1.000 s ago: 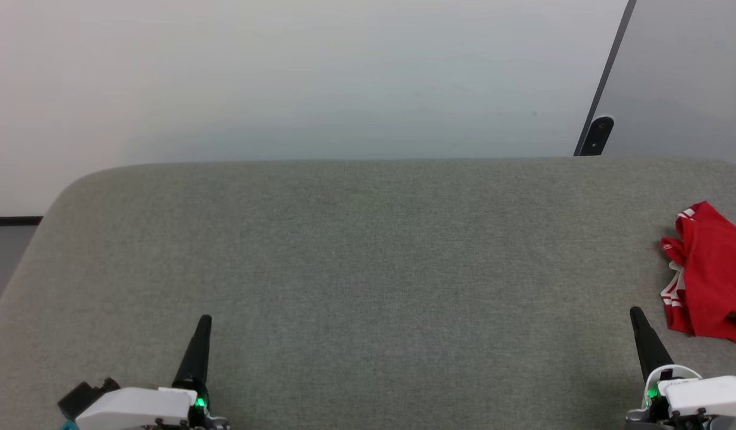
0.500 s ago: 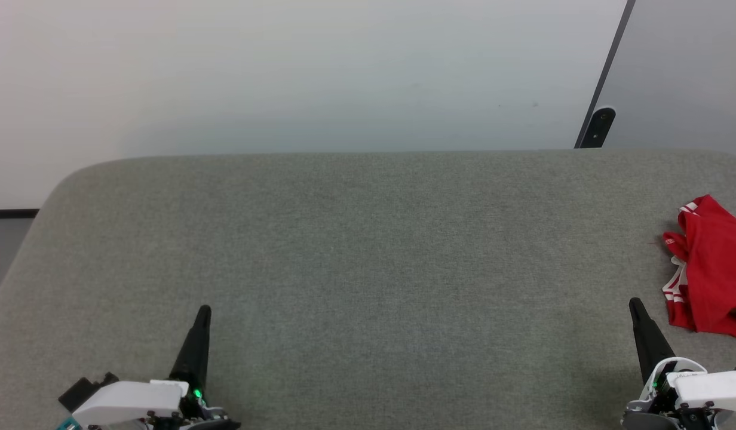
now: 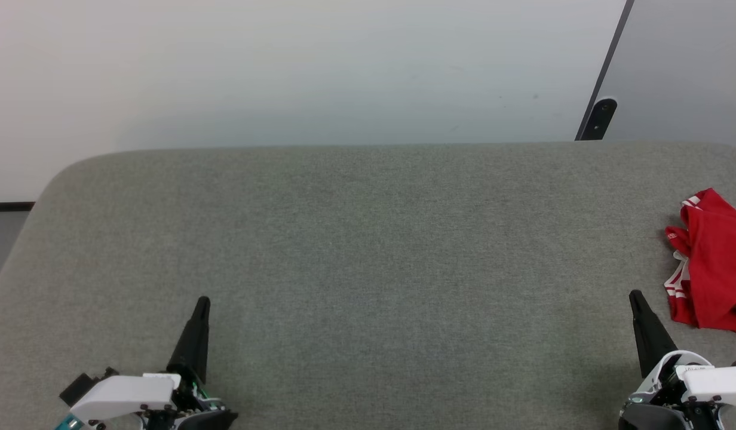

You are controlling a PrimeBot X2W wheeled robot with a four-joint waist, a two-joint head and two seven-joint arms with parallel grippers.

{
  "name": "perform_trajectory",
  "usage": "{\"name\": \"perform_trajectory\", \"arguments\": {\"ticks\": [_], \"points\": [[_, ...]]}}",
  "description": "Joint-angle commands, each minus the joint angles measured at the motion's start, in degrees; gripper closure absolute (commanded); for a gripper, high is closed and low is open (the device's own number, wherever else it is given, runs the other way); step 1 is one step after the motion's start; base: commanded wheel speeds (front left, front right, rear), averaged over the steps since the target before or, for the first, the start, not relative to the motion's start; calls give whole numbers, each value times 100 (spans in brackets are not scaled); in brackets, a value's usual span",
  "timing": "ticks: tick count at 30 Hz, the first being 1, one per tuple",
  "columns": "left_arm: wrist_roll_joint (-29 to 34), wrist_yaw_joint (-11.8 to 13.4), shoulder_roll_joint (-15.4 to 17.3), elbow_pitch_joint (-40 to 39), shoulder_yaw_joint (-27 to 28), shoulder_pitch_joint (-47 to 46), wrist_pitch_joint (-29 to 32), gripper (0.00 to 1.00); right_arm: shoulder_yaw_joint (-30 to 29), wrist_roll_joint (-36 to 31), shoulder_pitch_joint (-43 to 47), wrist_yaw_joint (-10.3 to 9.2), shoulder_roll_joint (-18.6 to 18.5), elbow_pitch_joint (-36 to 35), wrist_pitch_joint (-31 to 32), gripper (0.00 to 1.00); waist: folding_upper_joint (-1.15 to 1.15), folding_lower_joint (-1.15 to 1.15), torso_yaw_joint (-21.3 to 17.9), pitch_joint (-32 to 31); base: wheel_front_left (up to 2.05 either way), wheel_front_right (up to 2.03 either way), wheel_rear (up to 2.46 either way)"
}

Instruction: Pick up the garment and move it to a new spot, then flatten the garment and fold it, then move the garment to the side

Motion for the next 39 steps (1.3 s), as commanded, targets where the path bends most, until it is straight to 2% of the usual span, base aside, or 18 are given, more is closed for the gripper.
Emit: {"name": "perform_trajectory", "arguments": {"ticks": [1, 39], "points": [[-16, -18, -6, -8, 17, -69, 17, 100, -8, 21, -61, -4, 23, -19, 15, 100, 0, 0, 0, -1, 0, 0, 0], [-18, -18, -5, -7, 14, -66, 16, 100, -4, 22, -45, -4, 23, -15, 13, 100, 0, 0, 0, -1, 0, 0, 0]]}}
